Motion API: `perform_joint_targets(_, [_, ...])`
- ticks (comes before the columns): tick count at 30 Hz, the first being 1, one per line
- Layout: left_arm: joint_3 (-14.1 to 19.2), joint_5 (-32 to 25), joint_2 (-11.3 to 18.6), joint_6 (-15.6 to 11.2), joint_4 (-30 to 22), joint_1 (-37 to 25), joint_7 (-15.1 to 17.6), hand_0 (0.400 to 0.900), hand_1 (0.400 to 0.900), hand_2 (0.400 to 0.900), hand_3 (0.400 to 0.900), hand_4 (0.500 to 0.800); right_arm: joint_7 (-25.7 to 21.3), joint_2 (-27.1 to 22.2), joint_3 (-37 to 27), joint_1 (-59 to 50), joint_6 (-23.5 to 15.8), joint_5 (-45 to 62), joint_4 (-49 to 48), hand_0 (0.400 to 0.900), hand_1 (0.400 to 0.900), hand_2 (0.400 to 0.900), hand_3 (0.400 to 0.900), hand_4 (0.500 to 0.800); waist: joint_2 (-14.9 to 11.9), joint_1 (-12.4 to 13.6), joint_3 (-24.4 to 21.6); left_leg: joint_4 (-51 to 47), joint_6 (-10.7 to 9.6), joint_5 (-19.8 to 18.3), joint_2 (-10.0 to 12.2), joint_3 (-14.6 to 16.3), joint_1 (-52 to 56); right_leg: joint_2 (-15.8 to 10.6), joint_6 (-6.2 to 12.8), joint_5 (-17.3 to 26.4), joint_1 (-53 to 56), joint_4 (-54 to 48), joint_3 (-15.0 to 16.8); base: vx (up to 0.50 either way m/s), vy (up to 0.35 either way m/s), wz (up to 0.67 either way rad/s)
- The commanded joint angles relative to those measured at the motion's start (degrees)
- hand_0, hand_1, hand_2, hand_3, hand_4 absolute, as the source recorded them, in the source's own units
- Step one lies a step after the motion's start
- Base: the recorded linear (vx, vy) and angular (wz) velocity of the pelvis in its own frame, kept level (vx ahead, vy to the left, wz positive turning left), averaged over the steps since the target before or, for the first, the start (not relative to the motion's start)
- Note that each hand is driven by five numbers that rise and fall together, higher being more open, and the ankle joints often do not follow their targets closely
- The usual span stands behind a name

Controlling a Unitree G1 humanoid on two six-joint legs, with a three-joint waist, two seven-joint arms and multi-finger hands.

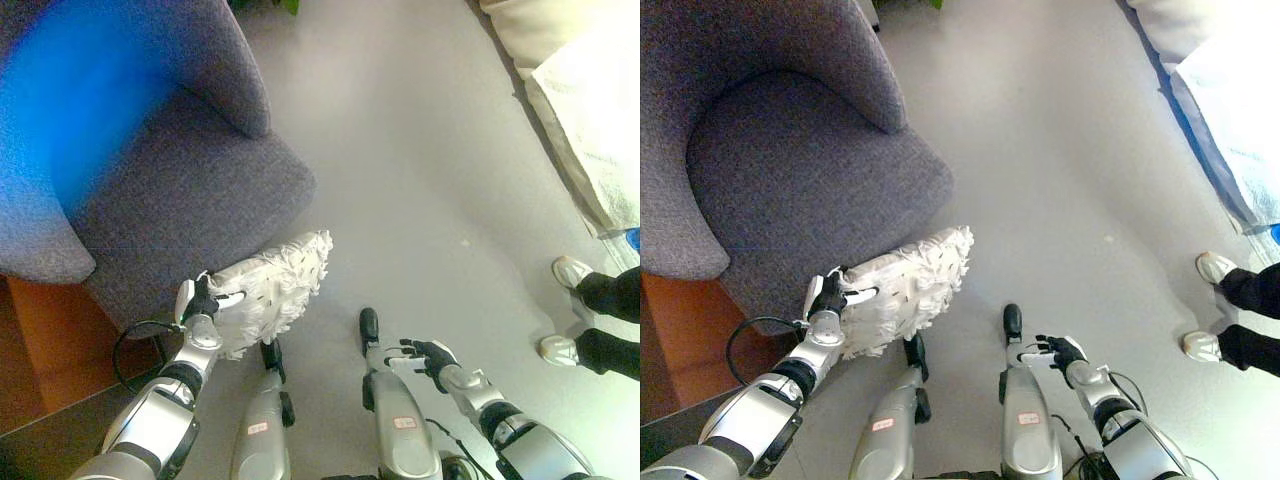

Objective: Pick up the pillow and put it on the sofa.

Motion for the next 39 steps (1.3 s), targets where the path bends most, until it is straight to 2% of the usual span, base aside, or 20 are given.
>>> perform_joint_targets(1, [1.5, -2.5, 4.1, -1.3, 4.3, -5.5, 1.6, 0.900, 0.900, 0.900, 0.900, 0.800, -1.6, 0.1, 3.6, -2.0, -1.0, 1.9, -2.0, 0.900, 0.900, 0.900, 0.900, 0.800, -3.3, -0.7, 1.6, 8.8, 3.5, -1.8, -3.5, -1.9, -8.7, 0.0, 0.58, -3.6, -4.4, 6.4, 1.5, -0.04, -0.002, 0.01])
perform_joint_targets(9, [0.7, -2.8, 4.6, 0.8, 5.9, -9.4, 1.0, 0.900, 0.900, 0.900, 0.900, 0.800, -2.6, -1.3, 4.1, -4.7, -0.7, 2.5, -5.2, 0.900, 0.900, 0.900, 0.900, 0.800, -4.3, -1.5, 1.6, 9.8, 3.3, -1.3, -3.5, -1.7, -12.7, 0.1, 0.59, -3.1, -8.7, 7.7, 1.3, -0.03, 0.000, 0.00])
perform_joint_targets(10, [0.6, -2.7, 4.7, 1.3, 6.1, -9.9, 1.0, 0.425, 0.425, 0.425, 0.425, 0.515, -2.7, -1.5, 4.1, -5.0, -0.5, 2.8, -5.5, 0.900, 0.900, 0.900, 0.900, 0.800, -4.4, -1.5, 1.6, 9.8, 3.3, -1.2, -3.5, -1.6, -13.1, 0.2, 0.61, -3.0, -9.2, 7.8, 1.3, -0.04, -0.009, 0.00])
perform_joint_targets(11, [0.4, -3.5, 4.9, 1.6, 6.4, -10.3, 0.9, 0.400, 0.400, 0.400, 0.400, 0.500, -2.8, -1.7, 4.2, -5.3, -0.2, 2.9, -5.7, 0.900, 0.900, 0.900, 0.900, 0.800, -4.5, -1.6, 1.6, 10.0, 3.2, -1.1, -3.5, -1.6, -13.7, 0.2, 0.62, -2.9, -9.6, 7.9, 1.4, -0.03, -0.008, 0.00])
perform_joint_targets(22, [0.2, -4.7, 6.3, 2.4, 8.3, -13.2, -2.1, 0.400, 0.400, 0.400, 0.400, 0.500, -2.4, -2.0, 4.7, -5.6, -0.6, 3.2, -6.8, 0.900, 0.900, 0.900, 0.900, 0.800, -6.0, -2.1, 1.6, 11.5, 3.1, -1.4, -3.1, -1.7, -15.7, 0.4, 0.66, -2.4, -11.0, 8.0, 1.0, 0.00, 0.000, 0.00])
perform_joint_targets(28, [-0.3, -5.0, 6.3, 2.3, 7.6, -13.0, -2.4, 0.400, 0.400, 0.400, 0.400, 0.500, -2.7, -2.0, 4.7, -5.2, -0.7, 3.3, -7.3, 0.900, 0.900, 0.900, 0.900, 0.800, -5.9, -1.9, 1.6, 11.2, 3.1, -1.8, -3.1, -1.9, -14.9, 0.3, 0.64, -2.7, -10.5, 8.1, 0.7, 0.00, 0.000, 0.01])
perform_joint_targets(35, [0.2, -5.6, 6.2, 1.5, 6.5, -11.3, -3.0, 0.400, 0.400, 0.400, 0.400, 0.500, -2.6, -1.5, 3.6, -4.8, 0.1, 3.1, -5.2, 0.900, 0.900, 0.900, 0.900, 0.800, -5.0, -0.7, 1.6, 10.1, 3.2, -2.3, -3.4, -2.7, -10.2, -0.2, 0.37, -3.6, -5.7, 7.3, -0.7, -0.01, -0.007, 0.03])
perform_joint_targets(39, [0.5, -5.2, 6.2, -0.1, 5.4, -9.4, -3.8, 0.400, 0.400, 0.400, 0.400, 0.500, -2.0, -1.6, 2.5, -3.9, 0.4, 2.8, -3.6, 0.900, 0.900, 0.900, 0.900, 0.800, -4.4, 0.0, 1.6, 8.9, 3.1, -2.3, -3.6, -3.0, -6.3, -0.7, 0.30, -4.2, -1.7, 6.5, -1.6, 0.01, 0.000, 0.00])
